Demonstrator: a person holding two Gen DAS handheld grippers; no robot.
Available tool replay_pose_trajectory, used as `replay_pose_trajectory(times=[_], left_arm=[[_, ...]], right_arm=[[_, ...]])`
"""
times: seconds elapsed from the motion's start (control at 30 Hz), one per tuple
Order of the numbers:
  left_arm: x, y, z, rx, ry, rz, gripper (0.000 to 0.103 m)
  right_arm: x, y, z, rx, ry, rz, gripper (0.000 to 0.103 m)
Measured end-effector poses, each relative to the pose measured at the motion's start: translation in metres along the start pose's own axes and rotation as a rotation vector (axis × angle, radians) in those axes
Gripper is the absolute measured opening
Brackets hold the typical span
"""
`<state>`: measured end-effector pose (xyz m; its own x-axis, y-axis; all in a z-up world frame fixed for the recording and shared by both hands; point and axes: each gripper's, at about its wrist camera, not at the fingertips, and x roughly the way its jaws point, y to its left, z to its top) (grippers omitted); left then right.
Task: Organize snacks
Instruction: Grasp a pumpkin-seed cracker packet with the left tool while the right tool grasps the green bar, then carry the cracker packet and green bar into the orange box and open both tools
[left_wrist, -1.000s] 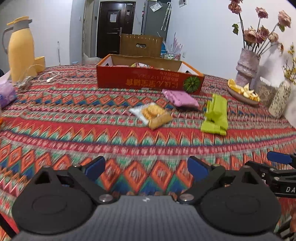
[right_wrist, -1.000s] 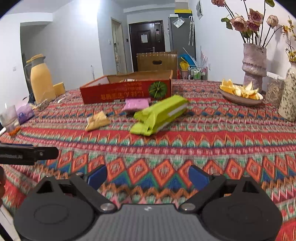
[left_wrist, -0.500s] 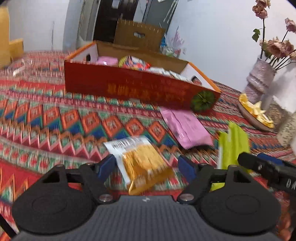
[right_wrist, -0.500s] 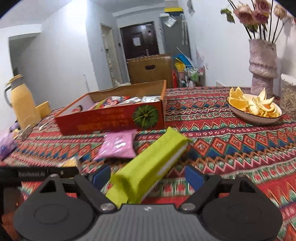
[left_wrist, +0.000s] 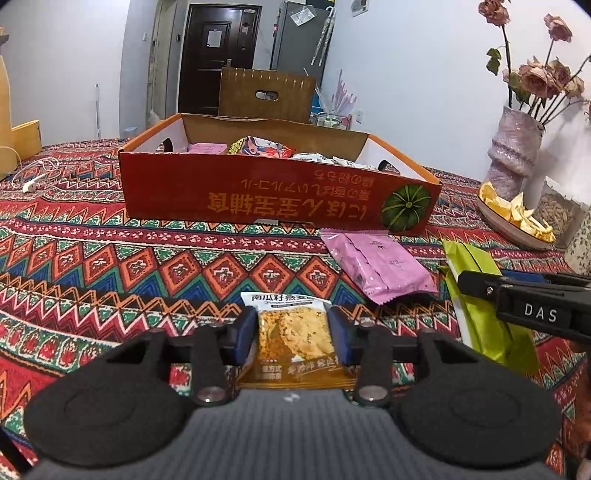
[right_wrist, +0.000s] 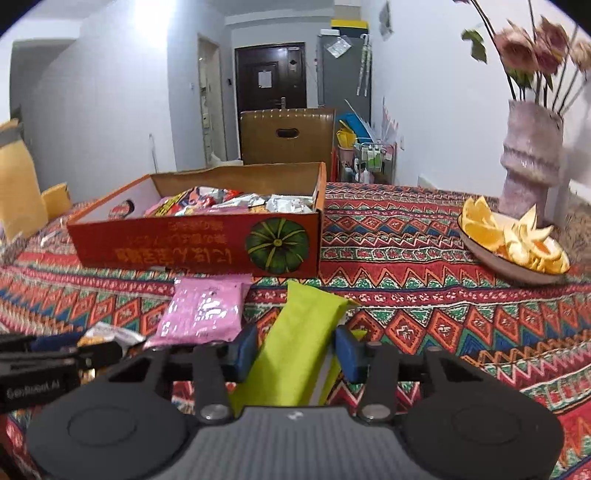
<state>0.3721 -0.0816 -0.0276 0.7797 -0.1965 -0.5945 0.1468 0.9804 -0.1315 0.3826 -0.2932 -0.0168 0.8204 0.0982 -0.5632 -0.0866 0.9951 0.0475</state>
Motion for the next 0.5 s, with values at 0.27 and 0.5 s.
replay_pose_trajectory(times=[0.27, 0.5], left_arm=[[-0.075, 0.000, -0.019, 0.007, -0.025, -0.045, 0.040], [-0.132, 0.006, -0.034, 0.003, -0.056, -0.010, 0.040]], right_arm=[[-0.045, 0.001, -0.009, -0.040, -0.032, 0.011, 0.032], [-0.109, 0.003, -0.037, -0.035, -0.046, 0.080, 0.032]])
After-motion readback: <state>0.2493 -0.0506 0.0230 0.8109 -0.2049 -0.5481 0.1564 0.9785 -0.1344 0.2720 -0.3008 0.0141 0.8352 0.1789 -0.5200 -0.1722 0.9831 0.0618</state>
